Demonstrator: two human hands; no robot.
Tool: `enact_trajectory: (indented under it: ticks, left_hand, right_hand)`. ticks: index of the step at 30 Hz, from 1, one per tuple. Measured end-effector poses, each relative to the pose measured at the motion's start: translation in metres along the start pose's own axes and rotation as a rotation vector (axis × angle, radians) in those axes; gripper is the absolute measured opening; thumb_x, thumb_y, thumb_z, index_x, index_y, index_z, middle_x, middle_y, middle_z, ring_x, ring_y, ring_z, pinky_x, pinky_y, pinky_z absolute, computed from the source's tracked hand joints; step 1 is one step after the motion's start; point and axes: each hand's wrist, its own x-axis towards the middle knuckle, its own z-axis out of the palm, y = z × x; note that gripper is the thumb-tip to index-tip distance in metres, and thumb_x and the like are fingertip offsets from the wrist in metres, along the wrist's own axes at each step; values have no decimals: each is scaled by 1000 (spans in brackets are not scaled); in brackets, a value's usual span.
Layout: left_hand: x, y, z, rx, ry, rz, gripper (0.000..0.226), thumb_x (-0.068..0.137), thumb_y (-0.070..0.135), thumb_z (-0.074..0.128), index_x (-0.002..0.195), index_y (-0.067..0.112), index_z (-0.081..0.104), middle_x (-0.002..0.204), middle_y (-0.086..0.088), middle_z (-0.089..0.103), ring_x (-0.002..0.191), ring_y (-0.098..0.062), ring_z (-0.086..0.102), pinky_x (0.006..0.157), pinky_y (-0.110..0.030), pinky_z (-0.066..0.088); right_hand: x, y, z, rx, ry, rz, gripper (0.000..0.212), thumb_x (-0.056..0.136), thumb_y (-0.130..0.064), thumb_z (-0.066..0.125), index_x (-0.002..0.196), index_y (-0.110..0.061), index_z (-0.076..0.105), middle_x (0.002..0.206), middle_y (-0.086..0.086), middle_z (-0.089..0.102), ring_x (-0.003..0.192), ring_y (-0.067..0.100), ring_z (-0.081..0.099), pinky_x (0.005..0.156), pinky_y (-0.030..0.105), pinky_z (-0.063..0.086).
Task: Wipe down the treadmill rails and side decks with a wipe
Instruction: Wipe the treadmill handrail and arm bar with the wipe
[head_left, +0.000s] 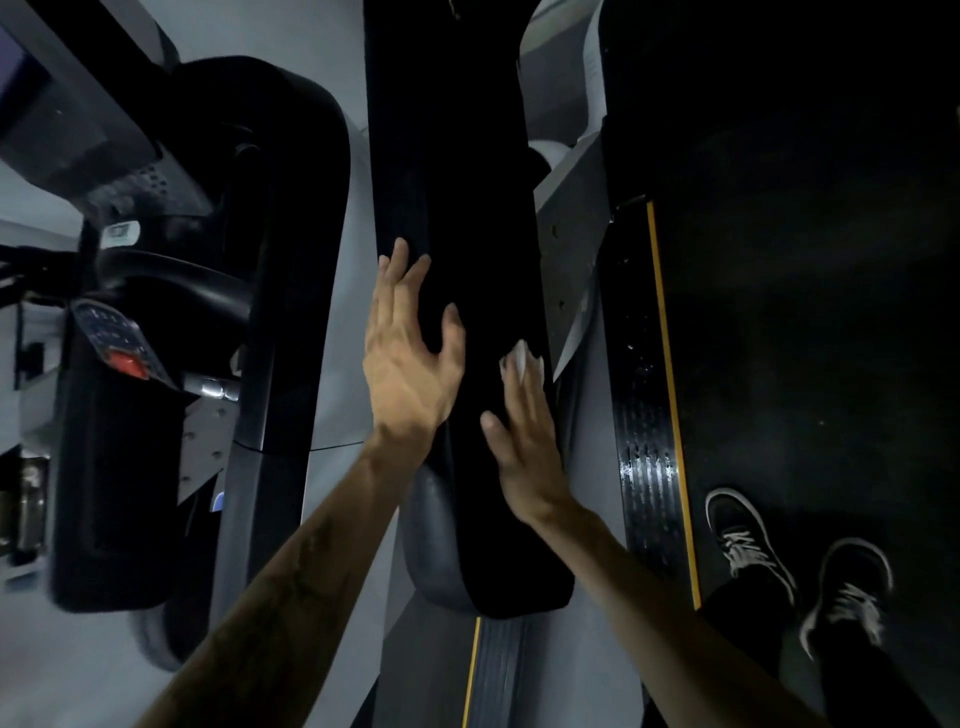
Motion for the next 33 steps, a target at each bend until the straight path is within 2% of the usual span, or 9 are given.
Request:
enact_trajectory:
  ticks: [2,4,6,8,11,17,23,28,33]
  left_hand:
    - [1,-1,0,-3,2,3,47,105,30,56,147,10,50,164,-2,36,153,-22,31,116,-51,39]
    - [1,0,0,-16,7,0,47,105,30,55,147,10,51,164,-2,37,153,-22,33,115,-51,41]
    - [1,1,0,-28,16,-1,46,105,30,56,146,10,51,163,-3,39,152,-23,35,114,-50,43]
    - [1,0,1,-35,28,6,45,105,28,56,146,10,52,162,-4,40,151,-24,37,113,-50,44]
    - [0,-1,1,-52,29,5,45,105,28,57,146,10,52,162,-4,40,150,-24,38,113,-50,44]
    - [0,0,-1,-63,24,4,44,106,28,56,147,11,51,162,-2,39,151,-22,36,113,-49,44]
    - [0,1,0,-53,24,-7,44,105,27,57,146,11,52,163,-1,39,151,-21,36,112,-48,45]
    - [1,0,0,-54,34,-6,43,105,26,58,145,10,53,162,-2,41,149,-22,39,111,-49,46]
    - [2,1,-1,-56,29,-7,43,105,26,58,145,11,52,162,-1,40,150,-21,37,112,-49,45]
  right_hand:
    - [-9,-5,4,-10,4,-11,70,107,-57,27,163,-31,-6,173,-4,-10,158,16,-17,129,48,-2]
    - [-2,-11,4,-19,1,-70,72,108,-54,26,164,-15,3,173,3,-7,158,19,-16,129,47,-3]
    - [13,-8,2,-28,14,-138,70,109,-54,23,163,-12,10,172,6,-3,158,18,-14,128,44,-4]
    - [34,1,-2,-11,9,-119,71,108,-59,20,163,-17,10,172,-1,-5,158,13,-15,128,40,-6]
    - [51,14,-7,23,-34,-11,80,102,-71,17,165,-24,6,170,-16,-13,157,10,-17,129,47,-5]
    - [10,8,-3,55,-26,35,77,102,-72,16,161,-27,-5,172,-2,-12,157,13,-19,129,46,-6]
    - [24,-5,-5,29,-18,-139,76,108,-58,24,163,-9,7,172,4,-5,158,15,-16,129,47,-5]
    - [59,12,-13,45,-90,30,68,106,-55,27,164,-32,-1,171,-14,-14,156,10,-19,128,51,-4]
    - [29,13,-7,18,-31,80,69,105,-63,17,160,-29,-8,172,0,-12,157,12,-19,128,48,-6]
